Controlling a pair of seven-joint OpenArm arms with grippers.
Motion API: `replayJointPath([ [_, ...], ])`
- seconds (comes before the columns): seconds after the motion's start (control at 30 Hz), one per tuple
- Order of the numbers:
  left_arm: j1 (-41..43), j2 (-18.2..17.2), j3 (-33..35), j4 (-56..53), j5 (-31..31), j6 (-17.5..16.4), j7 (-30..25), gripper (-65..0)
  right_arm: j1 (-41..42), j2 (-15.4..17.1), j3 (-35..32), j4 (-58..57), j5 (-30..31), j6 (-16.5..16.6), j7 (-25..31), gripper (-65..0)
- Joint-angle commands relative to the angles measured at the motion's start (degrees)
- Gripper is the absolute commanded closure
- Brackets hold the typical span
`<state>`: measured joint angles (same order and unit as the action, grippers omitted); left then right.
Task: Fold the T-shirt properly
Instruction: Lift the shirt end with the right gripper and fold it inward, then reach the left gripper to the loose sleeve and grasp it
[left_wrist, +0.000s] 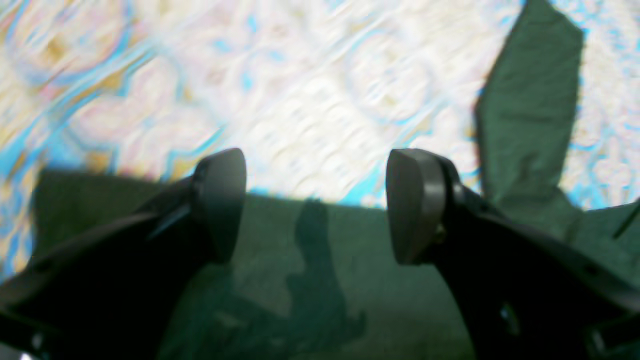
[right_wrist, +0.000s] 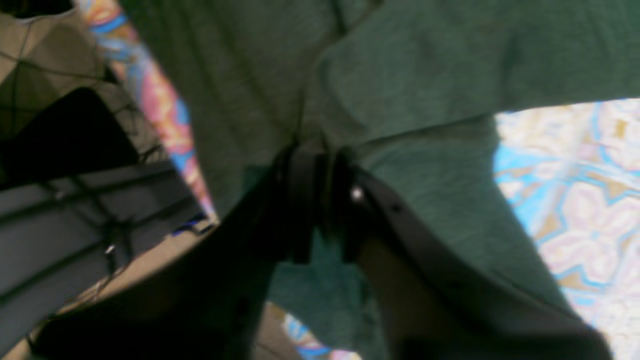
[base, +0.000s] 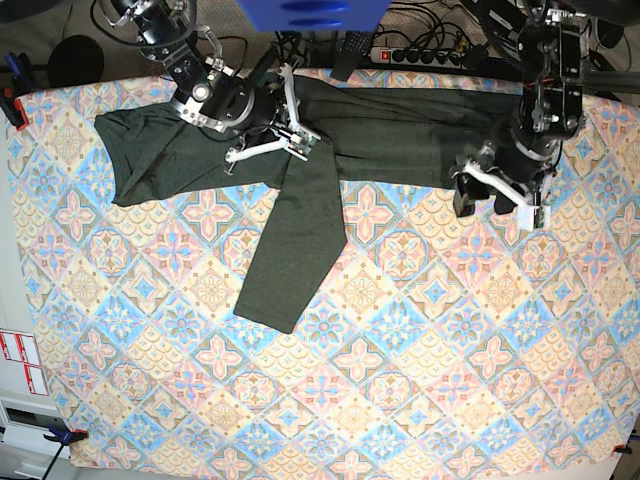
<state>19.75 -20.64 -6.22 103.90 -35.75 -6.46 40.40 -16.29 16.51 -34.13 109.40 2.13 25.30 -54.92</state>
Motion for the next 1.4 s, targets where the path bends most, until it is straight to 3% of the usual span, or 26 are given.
replayJointPath([
  [0.0,-2.03,-0.59,1.52,0.67,-0.34,-0.27,-0.97,-44.4,0.34,0.15,0.24,1.14,0.46,-0.02,0.72,-15.7],
  [0.13,-9.68,0.38,7.05,-3.11,-0.43,-0.27,3.33,-44.4,0.16,0.06,5.34,1.14,0.46,-0.11,1.25,-22.9],
  [0.27,-17.86,4.78,9.69,-10.58,-0.34,-0.27,5.00,-44.4,-0.01,-0.12,15.01,1.14,0.55,-0.11,1.33,-23.2],
  [0.43,-27.53,11.11,14.35,-23.33,3.88,-0.27,4.65,-44.4,-0.10,-0.21,21.60,1.14,0.73,-0.11,1.33,-23.2],
  [0.63,-36.41,19.19,18.31,-37.66,10.30,-0.27,1.49,-44.4,-0.10,-0.21,23.36,1.14,0.73,-0.11,1.33,-23.2],
  [0.83,-40.80,23.59,21.91,-48.73,13.64,-0.27,-3.08,-44.4,-0.10,-0.21,23.36,1.14,0.73,-0.11,1.33,-23.2],
  [1.03,-42.91,25.17,22.17,-58.49,13.99,-0.27,-8.97,-44.4,0.25,-0.21,23.36,1.14,0.73,-0.11,1.33,-23.2],
  [1.17,-43.62,26.31,22.17,-61.74,13.99,-0.44,-9.77,-43.3,0.25,-0.12,23.36,1.14,0.73,-0.11,1.25,-23.2],
  [1.23,-43.26,26.75,22.26,-61.66,13.99,-0.62,-9.77,-38.2,0.25,-0.12,23.36,1.14,0.73,-0.11,1.25,-23.2],
  [1.37,-43.09,27.11,22.26,-61.66,13.64,-0.62,-9.77,-15.6,0.25,-0.12,23.36,1.14,0.73,-0.11,1.25,-23.2],
])
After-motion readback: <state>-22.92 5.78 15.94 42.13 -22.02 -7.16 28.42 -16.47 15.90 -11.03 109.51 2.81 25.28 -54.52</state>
